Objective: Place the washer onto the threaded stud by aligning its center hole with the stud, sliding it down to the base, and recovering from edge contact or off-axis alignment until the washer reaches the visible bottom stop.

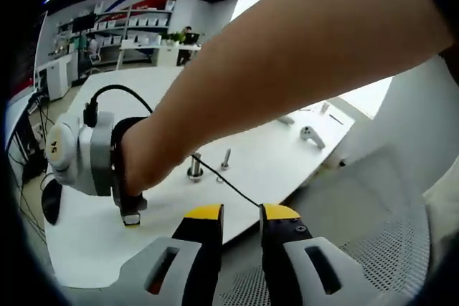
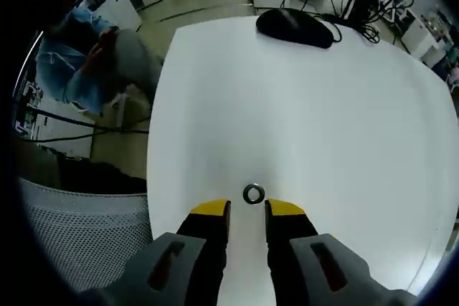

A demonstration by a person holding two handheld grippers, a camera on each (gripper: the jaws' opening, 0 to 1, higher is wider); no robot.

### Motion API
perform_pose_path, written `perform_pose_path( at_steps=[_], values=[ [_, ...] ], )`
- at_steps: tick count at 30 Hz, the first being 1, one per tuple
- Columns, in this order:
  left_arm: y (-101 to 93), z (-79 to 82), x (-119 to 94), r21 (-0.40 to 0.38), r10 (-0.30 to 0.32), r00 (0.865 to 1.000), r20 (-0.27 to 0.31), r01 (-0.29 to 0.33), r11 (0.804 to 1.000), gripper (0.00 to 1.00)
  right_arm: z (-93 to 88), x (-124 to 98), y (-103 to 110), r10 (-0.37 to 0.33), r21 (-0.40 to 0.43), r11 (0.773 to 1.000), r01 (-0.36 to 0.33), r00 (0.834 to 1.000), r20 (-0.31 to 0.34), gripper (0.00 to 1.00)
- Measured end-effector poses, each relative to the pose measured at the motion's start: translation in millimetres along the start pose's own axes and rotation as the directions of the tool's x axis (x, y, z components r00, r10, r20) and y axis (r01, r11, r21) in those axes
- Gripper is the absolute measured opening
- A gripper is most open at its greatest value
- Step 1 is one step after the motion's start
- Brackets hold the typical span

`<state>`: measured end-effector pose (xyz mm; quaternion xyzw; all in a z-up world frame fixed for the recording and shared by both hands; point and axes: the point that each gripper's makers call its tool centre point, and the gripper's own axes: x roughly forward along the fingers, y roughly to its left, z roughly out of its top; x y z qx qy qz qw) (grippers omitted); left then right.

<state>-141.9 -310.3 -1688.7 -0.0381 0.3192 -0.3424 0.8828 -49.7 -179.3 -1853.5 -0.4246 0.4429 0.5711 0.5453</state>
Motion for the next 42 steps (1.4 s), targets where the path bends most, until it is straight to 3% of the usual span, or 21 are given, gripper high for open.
perform_pose_path(
  at_steps=[6,11,23,28,42],
  values=[
    [0.8,1.0,-0.1,-0.002,0.002,1.000,0.005,-0.002,1.000,0.17,3.5,1.3,-4.5,0.004,-0.019,1.000,-0.004,1.000,-0.001,0.20],
    [1.2,1.8,0.1,-0.003,0.003,1.000,0.008,-0.003,1.000,0.17,3.5,4.0,-9.3,-0.010,-0.105,0.994,0.007,0.999,-0.032,0.16],
    [2.2,1.1,-0.2,-0.009,0.009,1.000,0.009,-0.009,1.000,0.17,8.5,7.2,-11.0,0.013,-0.093,0.995,-0.017,0.999,-0.045,0.17],
    [2.9,1.6,-0.3,-0.012,0.012,1.000,0.013,-0.012,1.000,0.17,7.1,7.0,-7.8,-0.019,-0.207,0.978,0.006,0.998,-0.063,0.16],
    [3.2,1.7,-0.2,-0.011,0.014,1.000,0.010,-0.014,1.000,0.17,7.2,4.2,-5.6,-0.033,-0.229,0.973,0.015,0.997,-0.075,0.14]
  ],
)
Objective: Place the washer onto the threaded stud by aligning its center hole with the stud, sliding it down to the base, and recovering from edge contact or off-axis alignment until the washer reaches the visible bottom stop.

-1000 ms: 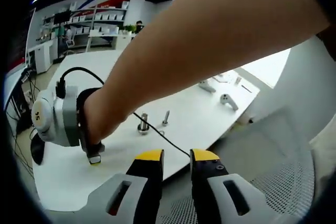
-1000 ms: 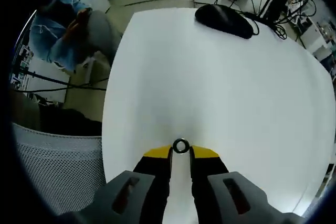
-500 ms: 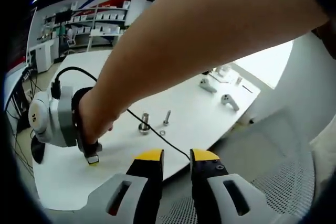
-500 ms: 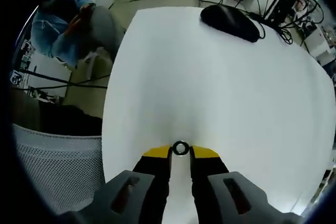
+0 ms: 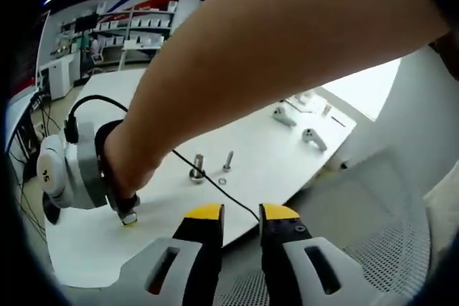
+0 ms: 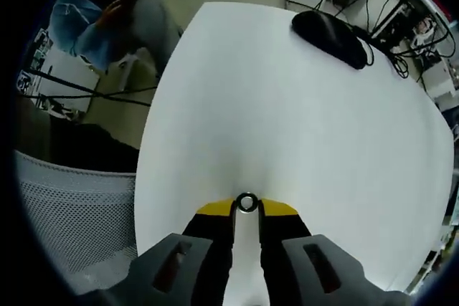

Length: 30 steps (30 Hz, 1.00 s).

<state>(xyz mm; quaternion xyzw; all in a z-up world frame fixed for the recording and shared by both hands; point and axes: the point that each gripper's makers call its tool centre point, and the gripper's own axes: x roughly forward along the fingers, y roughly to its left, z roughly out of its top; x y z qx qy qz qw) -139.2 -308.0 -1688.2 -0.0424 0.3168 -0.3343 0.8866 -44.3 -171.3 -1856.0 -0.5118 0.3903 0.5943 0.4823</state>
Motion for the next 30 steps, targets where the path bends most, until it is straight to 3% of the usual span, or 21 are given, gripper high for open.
perform_pose_path(
  at_steps=[5,10,17,30],
  values=[
    [0.4,0.5,0.3,-0.003,0.001,1.000,0.001,-0.001,1.000,0.16,-1.4,-0.1,-2.0,0.000,0.015,1.000,0.000,1.000,0.019,0.13],
    [-0.8,-0.5,1.0,0.004,-0.003,1.000,-0.008,0.003,1.000,0.16,-1.3,-0.5,1.1,-0.025,-0.024,0.999,0.026,0.999,0.032,0.13],
    [-0.4,-1.0,-0.1,0.002,0.000,1.000,-0.009,0.000,1.000,0.16,-6.4,-3.7,1.1,-0.032,0.004,0.999,0.032,0.999,0.022,0.13],
    [0.0,-0.6,0.9,-0.003,0.000,1.000,-0.009,0.000,1.000,0.15,-22.1,-35.0,0.8,-0.067,0.147,0.988,0.052,0.992,0.103,0.13]
  ],
)
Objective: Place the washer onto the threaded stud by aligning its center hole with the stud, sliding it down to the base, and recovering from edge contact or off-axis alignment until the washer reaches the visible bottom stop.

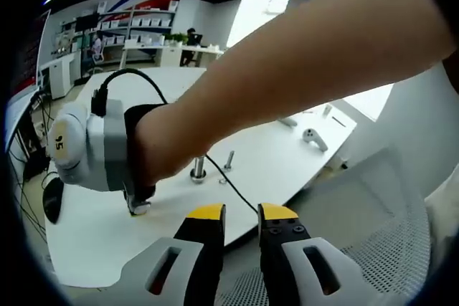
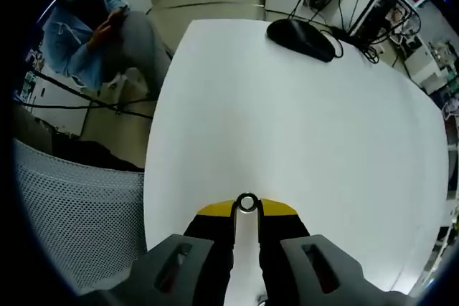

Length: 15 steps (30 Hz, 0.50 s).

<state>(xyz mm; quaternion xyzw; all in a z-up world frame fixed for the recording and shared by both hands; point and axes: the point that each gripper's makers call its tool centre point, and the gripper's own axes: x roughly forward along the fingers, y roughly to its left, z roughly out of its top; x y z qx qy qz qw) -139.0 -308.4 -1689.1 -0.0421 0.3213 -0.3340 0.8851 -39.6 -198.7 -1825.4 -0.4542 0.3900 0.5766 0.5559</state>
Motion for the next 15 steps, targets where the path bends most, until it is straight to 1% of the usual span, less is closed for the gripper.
perform_pose_path(
  at_steps=[3,6,7,15],
  values=[
    [-1.1,-0.4,-0.2,0.007,-0.005,1.000,-0.002,0.005,1.000,0.15,-3.1,-9.8,-0.5,-0.010,0.047,0.999,0.009,0.999,0.032,0.13],
    [-1.5,-0.3,0.0,0.008,-0.006,1.000,-0.003,0.006,1.000,0.14,-7.1,-19.2,-1.4,-0.021,0.065,0.998,0.018,0.998,0.053,0.13],
    [-1.6,-0.6,-0.1,0.009,-0.006,1.000,-0.004,0.006,1.000,0.14,-9.5,-26.4,-0.8,-0.032,0.074,0.997,0.027,0.997,0.066,0.13],
    [-2.5,-1.0,-0.2,0.010,-0.011,1.000,-0.005,0.011,1.000,0.14,-27.0,-62.6,-1.6,-0.087,0.145,0.987,0.069,0.988,0.125,0.13]
  ],
)
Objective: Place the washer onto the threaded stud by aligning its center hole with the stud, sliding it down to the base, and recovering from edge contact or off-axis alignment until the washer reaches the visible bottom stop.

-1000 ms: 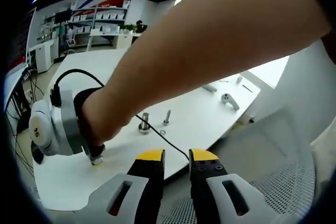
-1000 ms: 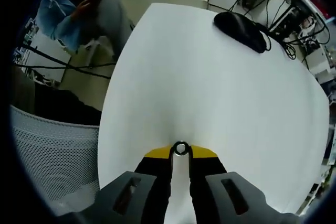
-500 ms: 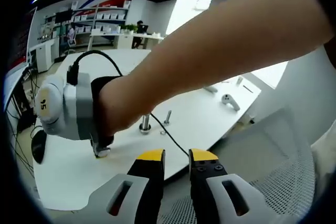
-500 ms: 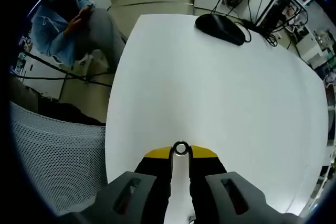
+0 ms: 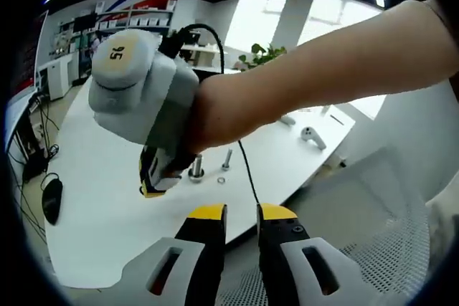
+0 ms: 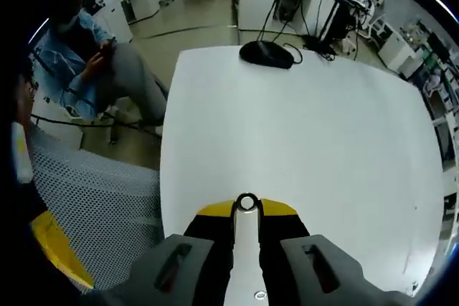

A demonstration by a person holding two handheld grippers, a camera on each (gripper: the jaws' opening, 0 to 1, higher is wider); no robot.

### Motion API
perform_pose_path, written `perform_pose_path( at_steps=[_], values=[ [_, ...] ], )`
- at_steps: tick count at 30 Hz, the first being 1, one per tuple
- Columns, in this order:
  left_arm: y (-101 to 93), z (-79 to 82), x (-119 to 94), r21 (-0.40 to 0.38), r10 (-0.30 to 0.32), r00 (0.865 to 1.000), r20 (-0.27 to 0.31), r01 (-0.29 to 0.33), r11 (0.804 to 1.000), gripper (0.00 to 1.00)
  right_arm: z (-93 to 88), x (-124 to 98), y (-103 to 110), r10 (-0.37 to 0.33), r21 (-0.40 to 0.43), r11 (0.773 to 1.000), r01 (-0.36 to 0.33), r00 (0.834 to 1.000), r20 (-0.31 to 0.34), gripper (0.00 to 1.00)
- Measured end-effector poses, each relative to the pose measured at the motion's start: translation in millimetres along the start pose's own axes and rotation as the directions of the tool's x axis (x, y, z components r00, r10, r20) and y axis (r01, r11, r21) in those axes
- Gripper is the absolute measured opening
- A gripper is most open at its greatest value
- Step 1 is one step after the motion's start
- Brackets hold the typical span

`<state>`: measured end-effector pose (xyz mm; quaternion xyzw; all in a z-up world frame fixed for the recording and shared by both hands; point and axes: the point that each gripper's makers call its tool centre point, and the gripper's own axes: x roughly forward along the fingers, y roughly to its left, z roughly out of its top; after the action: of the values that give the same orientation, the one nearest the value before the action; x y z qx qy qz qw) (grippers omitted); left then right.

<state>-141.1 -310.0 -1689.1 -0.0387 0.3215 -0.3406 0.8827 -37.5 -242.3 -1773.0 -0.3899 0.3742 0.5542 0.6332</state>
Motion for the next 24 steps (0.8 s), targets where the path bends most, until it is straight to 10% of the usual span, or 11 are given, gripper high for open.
perform_pose_path(
  at_steps=[24],
  values=[
    [-2.4,-3.1,-1.5,0.003,-0.008,1.000,-0.010,0.008,1.000,0.15,-74.4,-93.0,-3.0,-0.145,0.173,0.976,0.129,0.986,0.084,0.13]
  ],
)
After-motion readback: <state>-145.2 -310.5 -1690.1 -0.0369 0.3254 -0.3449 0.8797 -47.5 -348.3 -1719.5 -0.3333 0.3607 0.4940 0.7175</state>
